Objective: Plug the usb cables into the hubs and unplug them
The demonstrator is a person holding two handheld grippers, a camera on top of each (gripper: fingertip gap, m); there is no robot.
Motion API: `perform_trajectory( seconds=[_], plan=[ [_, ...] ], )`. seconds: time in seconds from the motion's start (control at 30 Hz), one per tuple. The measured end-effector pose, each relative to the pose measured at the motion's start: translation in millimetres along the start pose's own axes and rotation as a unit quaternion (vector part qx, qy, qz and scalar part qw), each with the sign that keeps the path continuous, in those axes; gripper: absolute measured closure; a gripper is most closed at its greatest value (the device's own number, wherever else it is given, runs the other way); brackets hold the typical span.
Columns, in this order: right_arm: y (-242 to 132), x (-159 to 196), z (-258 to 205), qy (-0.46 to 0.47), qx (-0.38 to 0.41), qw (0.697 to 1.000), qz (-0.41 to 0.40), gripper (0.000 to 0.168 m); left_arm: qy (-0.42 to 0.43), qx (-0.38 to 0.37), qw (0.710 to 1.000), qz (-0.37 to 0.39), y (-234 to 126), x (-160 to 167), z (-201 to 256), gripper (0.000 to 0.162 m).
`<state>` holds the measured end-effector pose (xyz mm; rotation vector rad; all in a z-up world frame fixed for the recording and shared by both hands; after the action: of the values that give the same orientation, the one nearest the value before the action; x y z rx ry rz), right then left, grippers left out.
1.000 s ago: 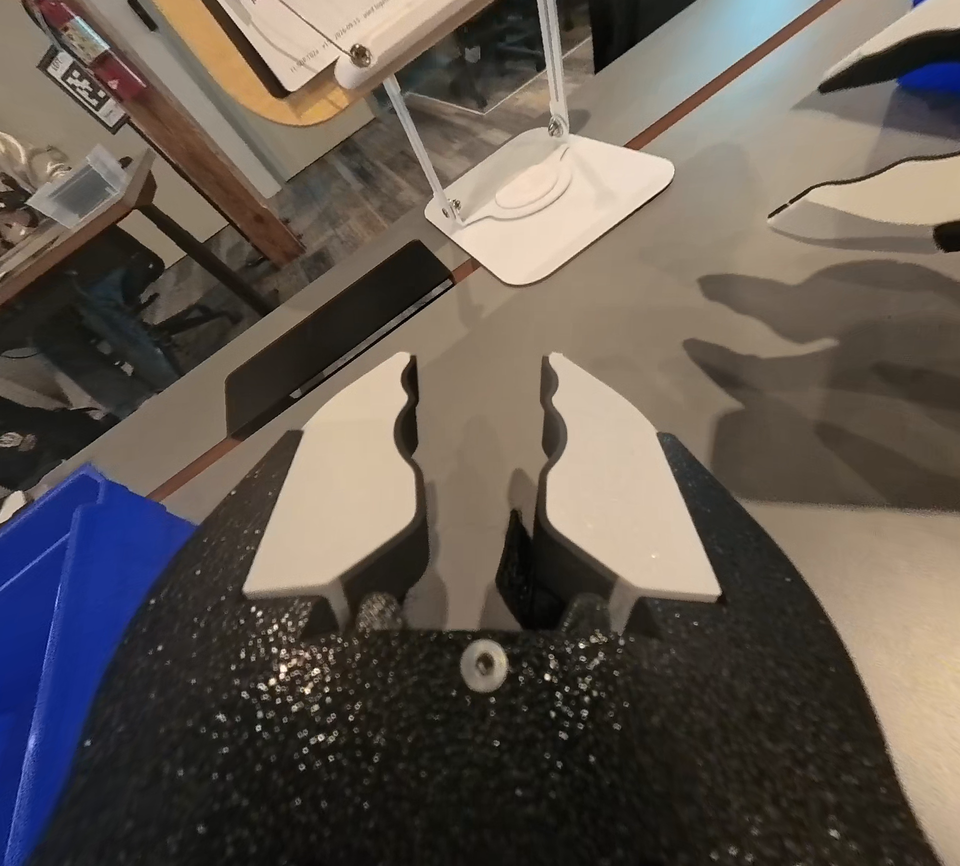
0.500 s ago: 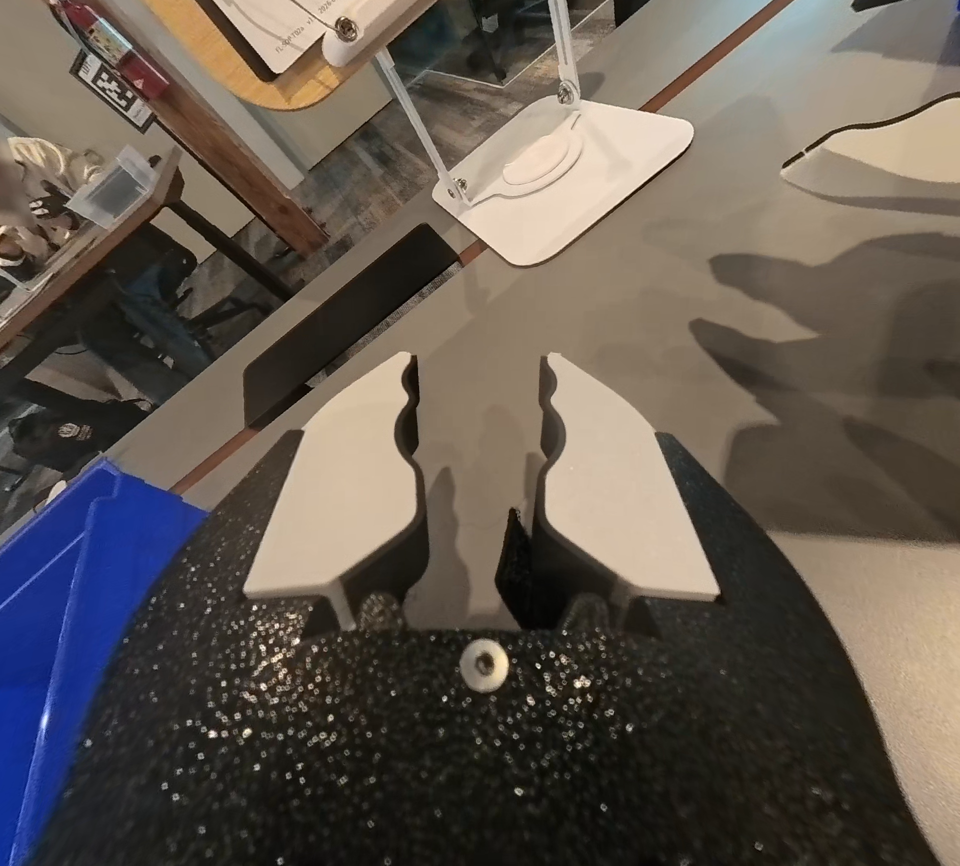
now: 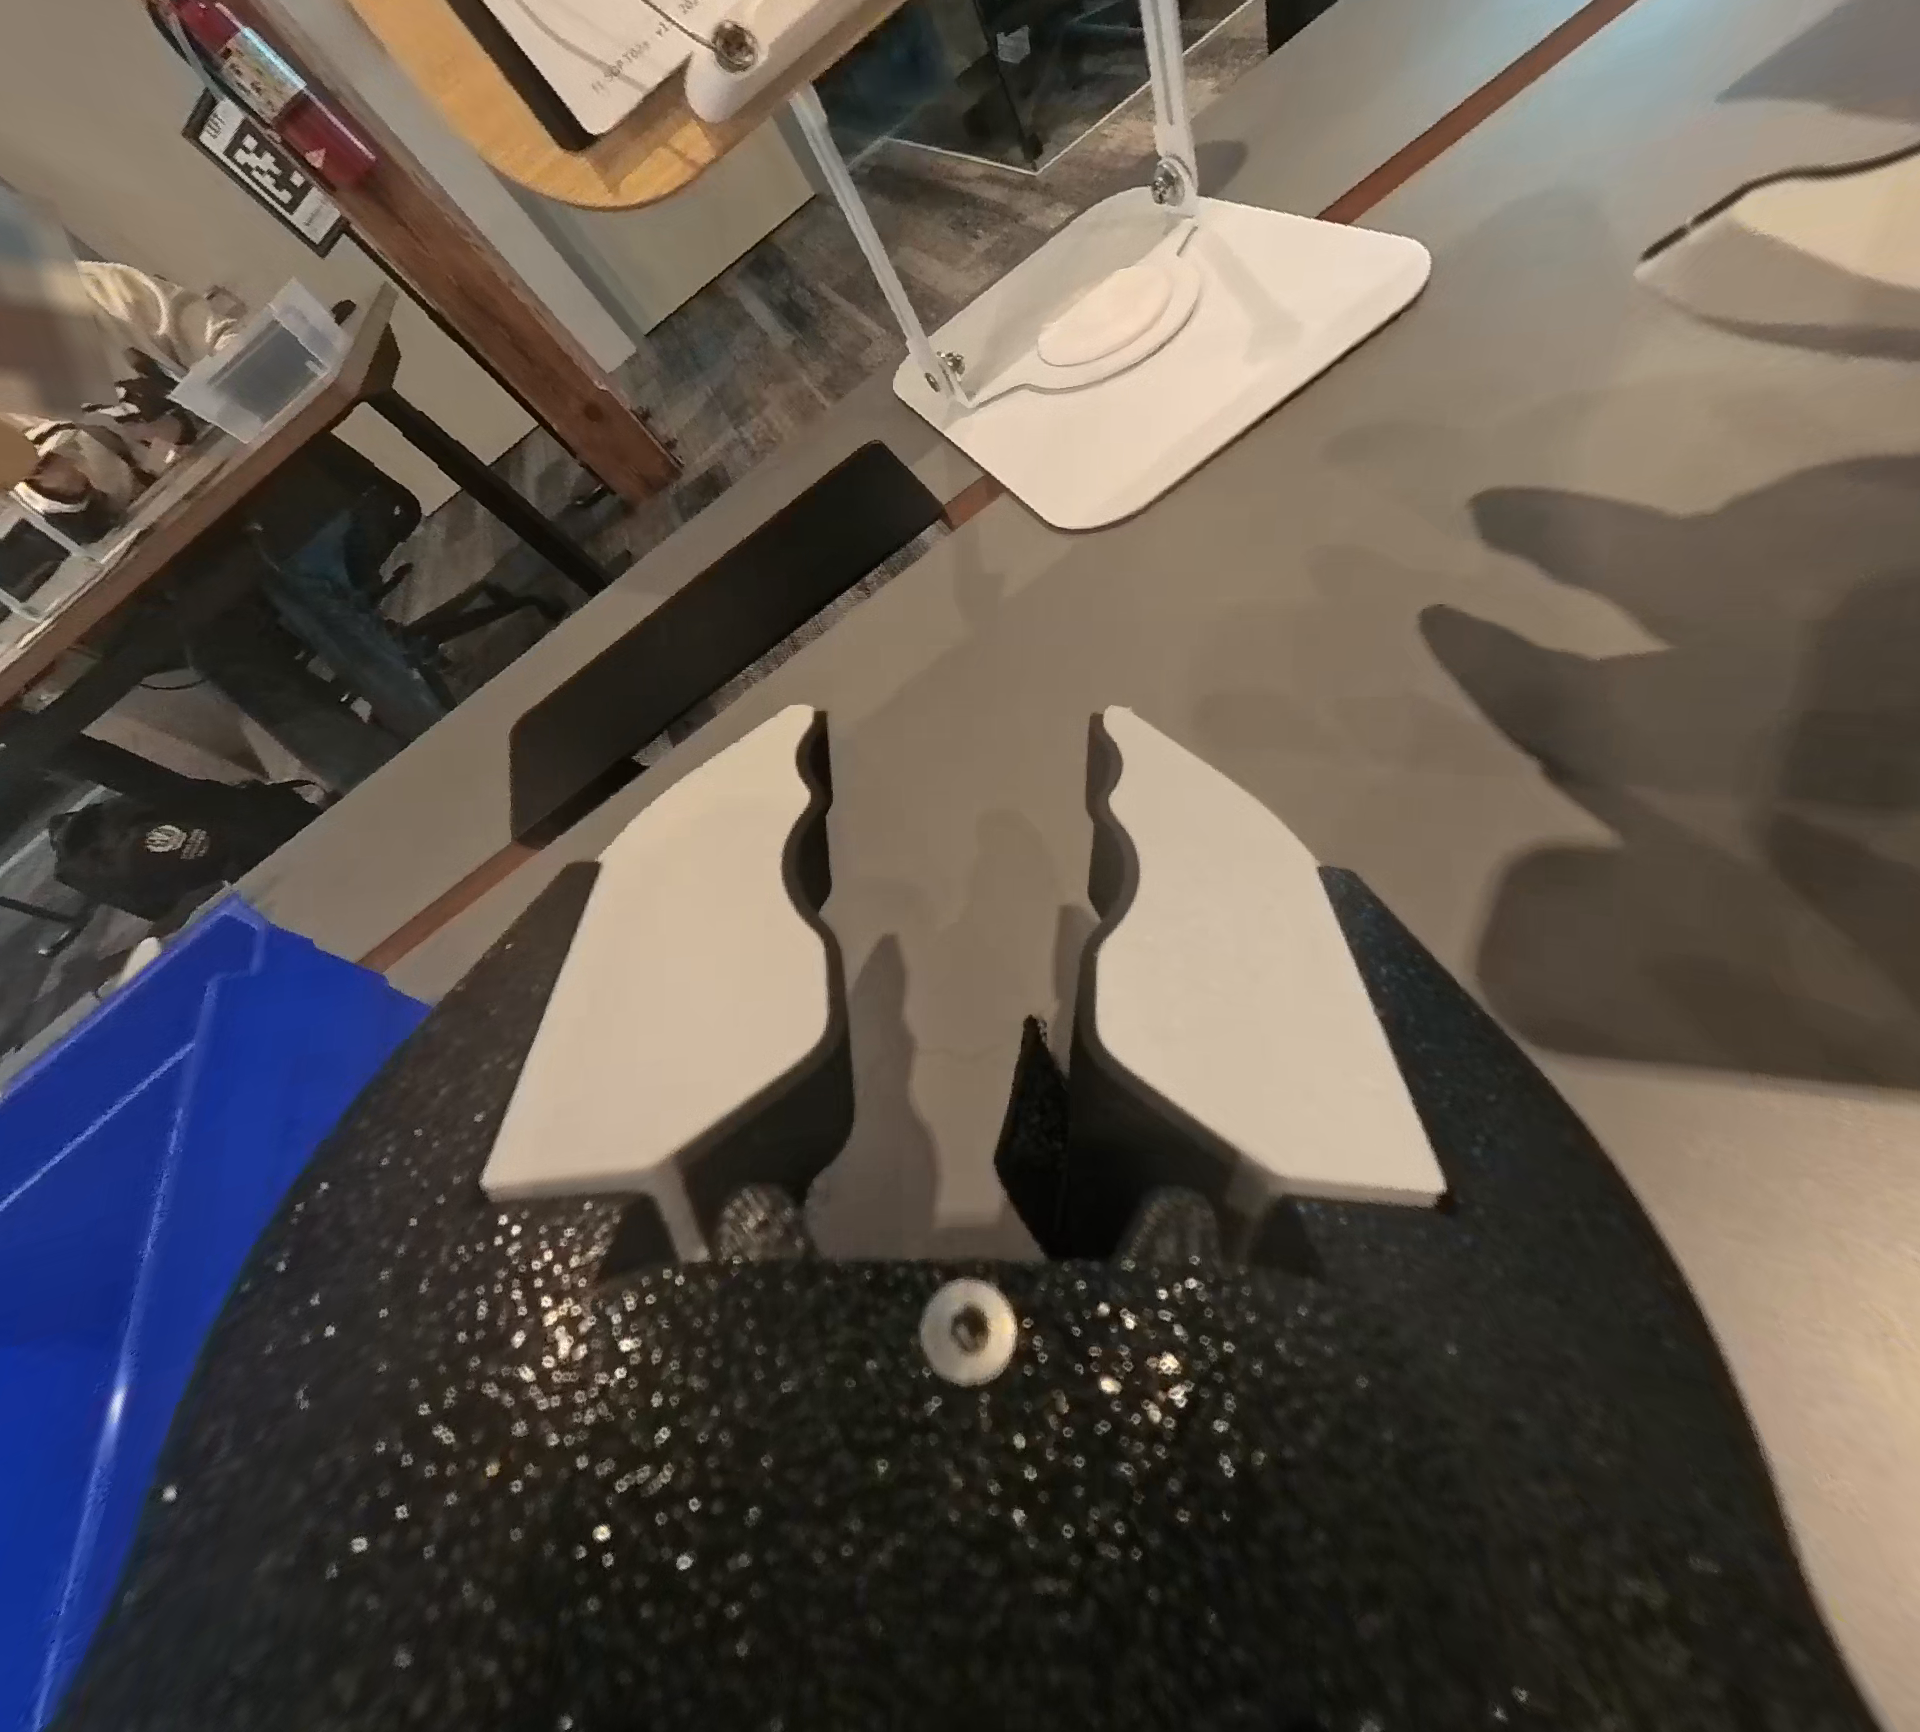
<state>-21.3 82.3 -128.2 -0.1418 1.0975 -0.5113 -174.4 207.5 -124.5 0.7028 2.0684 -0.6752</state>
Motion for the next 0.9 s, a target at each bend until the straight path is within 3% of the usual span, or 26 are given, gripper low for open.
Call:
perform_trajectory(
  seconds=[0.23, 0.33, 0.53, 0.73, 0.9],
  plan=[
    [-13, -14, 16, -0.006, 0.011, 1.000, 0.014, 0.118, -0.030, -0.016, 0.999, 0.007, -5, -7, -22, 0.119],
    [-24, -10, 21, -0.012, 0.007, 1.000, 0.017, 0.130, -0.030, -0.014, 0.999, 0.006, -11, -5, -27, 0.126],
    [-41, 8, 21, 0.028, -0.021, 0.999, 0.000, 0.140, -0.020, -0.038, 0.999, -0.004, -33, 6, -34, 0.162],
    [-56, 17, 14, 0.032, -0.031, 0.999, -0.017, 0.167, -0.041, -0.019, 0.998, -0.042, -53, 19, -29, 0.162],
    [-62, 20, 6, 0.025, -0.030, 0.999, -0.019, 0.168, -0.093, -0.005, 0.994, -0.050, -65, 18, -14, 0.162]
  ],
)
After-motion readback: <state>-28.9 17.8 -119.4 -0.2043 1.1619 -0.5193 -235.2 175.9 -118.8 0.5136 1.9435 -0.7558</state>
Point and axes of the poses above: each gripper's, where its closed fingertips meet, y out along the fingers, x out of its underside, z = x × y across the jaws, the point moved 9 cm from there along -y, back along the fingers, and after that the axes turned 13 degrees about -x, right-handed, at the moved point
